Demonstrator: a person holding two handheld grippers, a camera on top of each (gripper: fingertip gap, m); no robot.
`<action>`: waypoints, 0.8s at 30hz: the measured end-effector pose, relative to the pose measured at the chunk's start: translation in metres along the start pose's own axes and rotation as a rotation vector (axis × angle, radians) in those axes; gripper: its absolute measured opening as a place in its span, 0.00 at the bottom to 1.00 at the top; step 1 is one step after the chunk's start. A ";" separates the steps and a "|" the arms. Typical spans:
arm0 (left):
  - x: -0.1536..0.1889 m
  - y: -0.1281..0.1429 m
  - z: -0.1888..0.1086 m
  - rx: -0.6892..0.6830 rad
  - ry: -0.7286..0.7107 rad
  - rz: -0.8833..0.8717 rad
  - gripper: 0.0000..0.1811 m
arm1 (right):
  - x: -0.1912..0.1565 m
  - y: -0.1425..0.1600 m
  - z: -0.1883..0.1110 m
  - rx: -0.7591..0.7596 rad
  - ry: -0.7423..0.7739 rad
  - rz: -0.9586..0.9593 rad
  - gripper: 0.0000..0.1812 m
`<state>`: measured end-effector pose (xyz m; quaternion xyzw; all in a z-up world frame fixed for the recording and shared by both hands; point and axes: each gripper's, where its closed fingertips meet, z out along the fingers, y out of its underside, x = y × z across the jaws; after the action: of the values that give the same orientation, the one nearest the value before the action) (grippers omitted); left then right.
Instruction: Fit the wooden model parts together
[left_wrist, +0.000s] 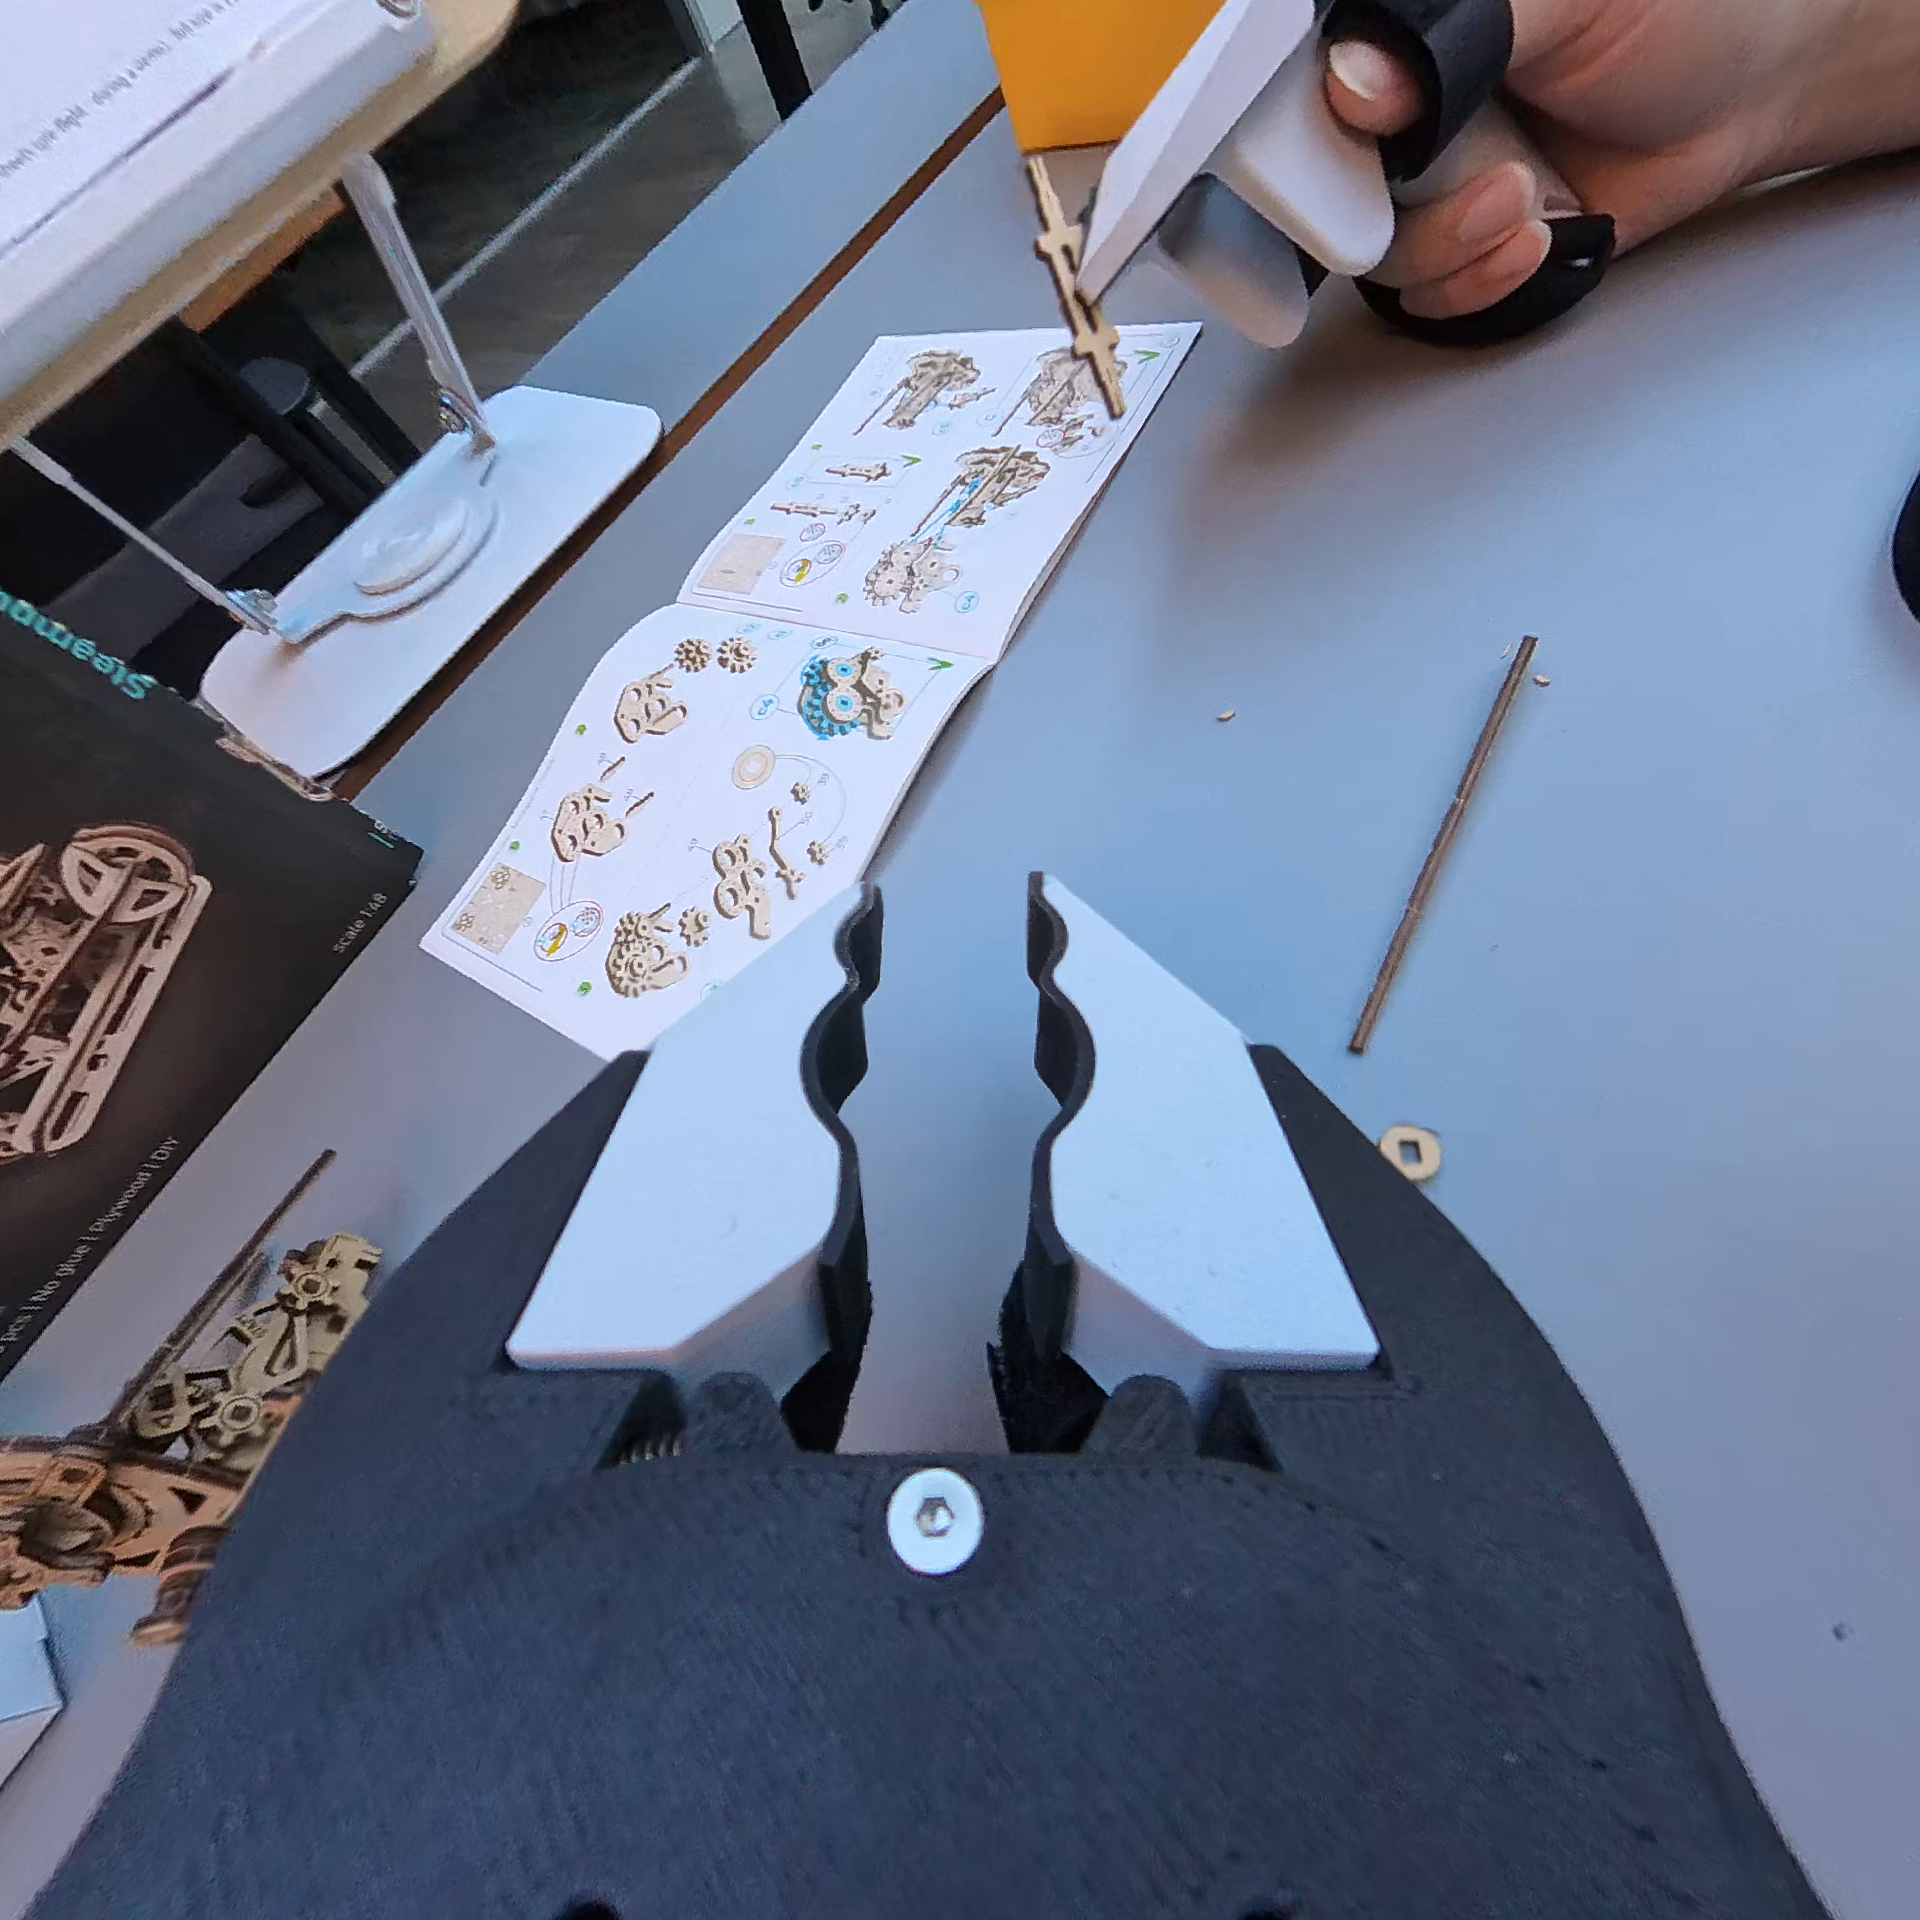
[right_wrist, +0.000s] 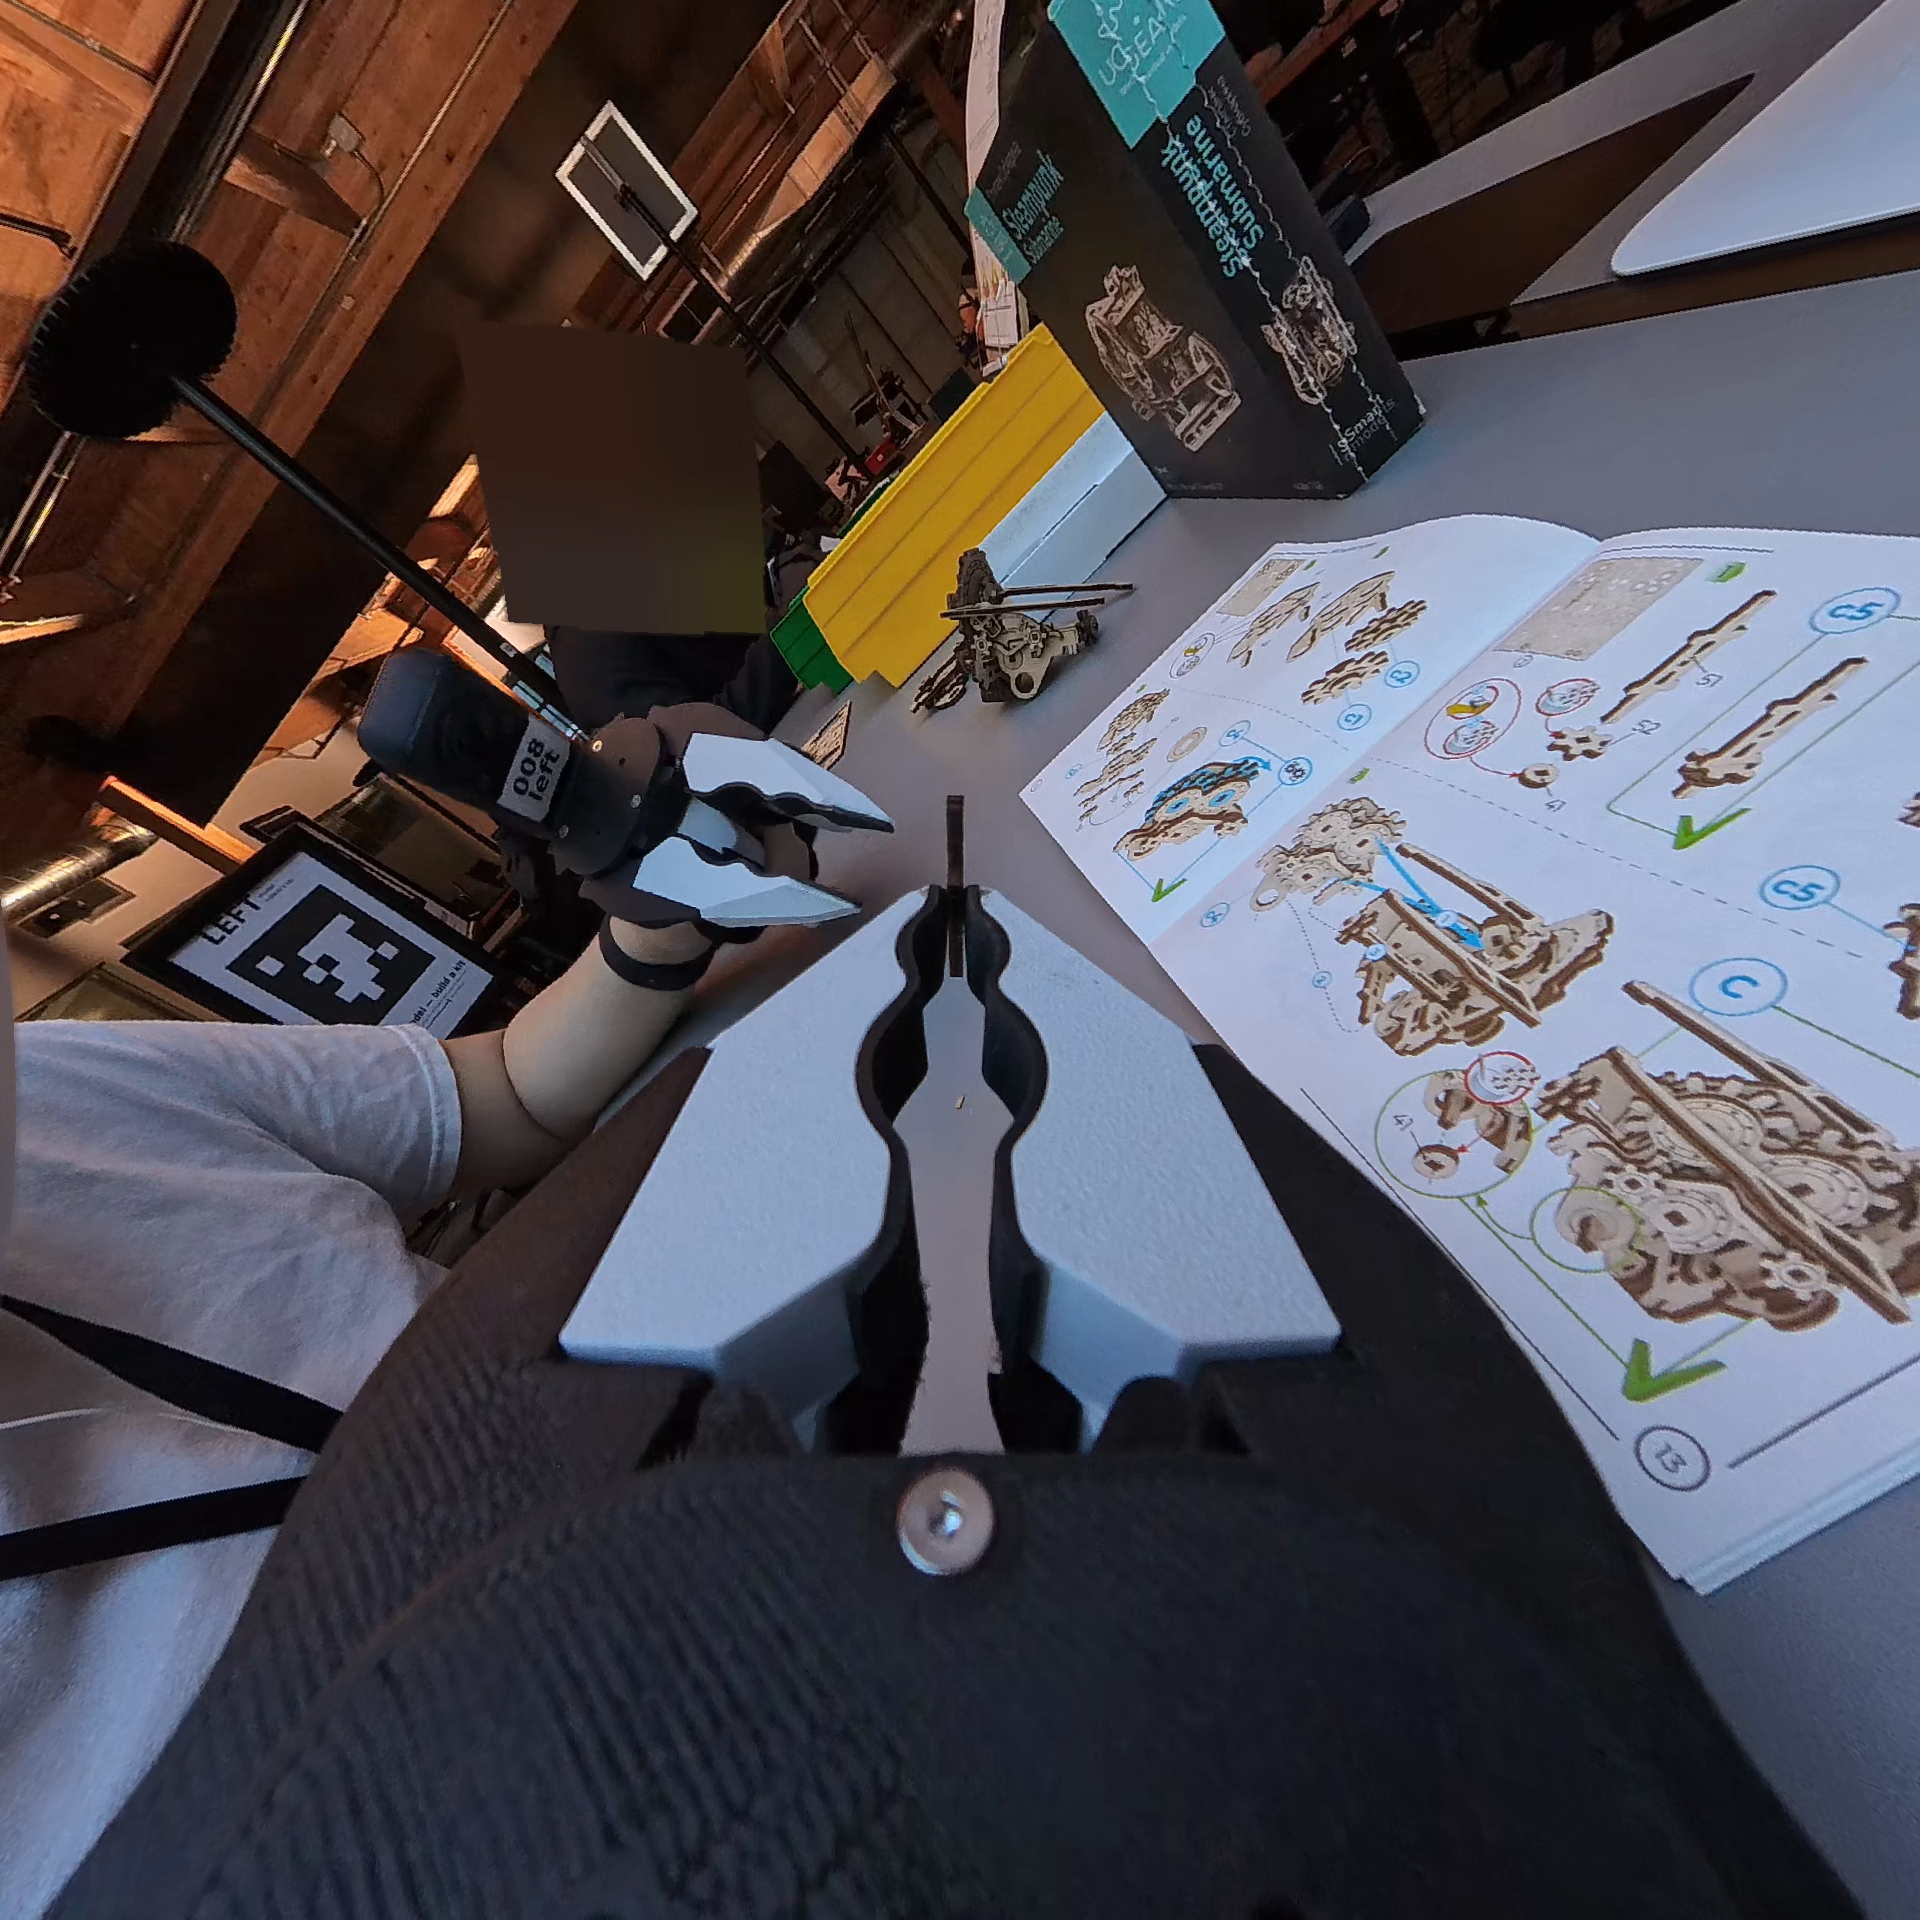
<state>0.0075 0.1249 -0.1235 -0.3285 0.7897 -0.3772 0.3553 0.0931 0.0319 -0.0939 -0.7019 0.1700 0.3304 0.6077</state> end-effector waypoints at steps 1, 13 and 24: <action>0.000 0.003 -0.003 -0.020 0.032 -0.004 0.15 | 0.000 0.000 0.000 0.001 0.000 0.000 0.00; 0.040 0.034 -0.034 -0.147 0.459 -0.042 0.18 | 0.000 0.000 0.000 -0.001 -0.001 -0.001 0.00; 0.050 0.047 -0.025 -0.224 0.466 -0.014 0.14 | 0.000 0.000 0.000 -0.004 -0.001 0.001 0.00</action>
<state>-0.0514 0.1178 -0.1664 -0.2754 0.8848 -0.3553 0.1228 0.0928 0.0323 -0.0941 -0.7028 0.1692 0.3314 0.6064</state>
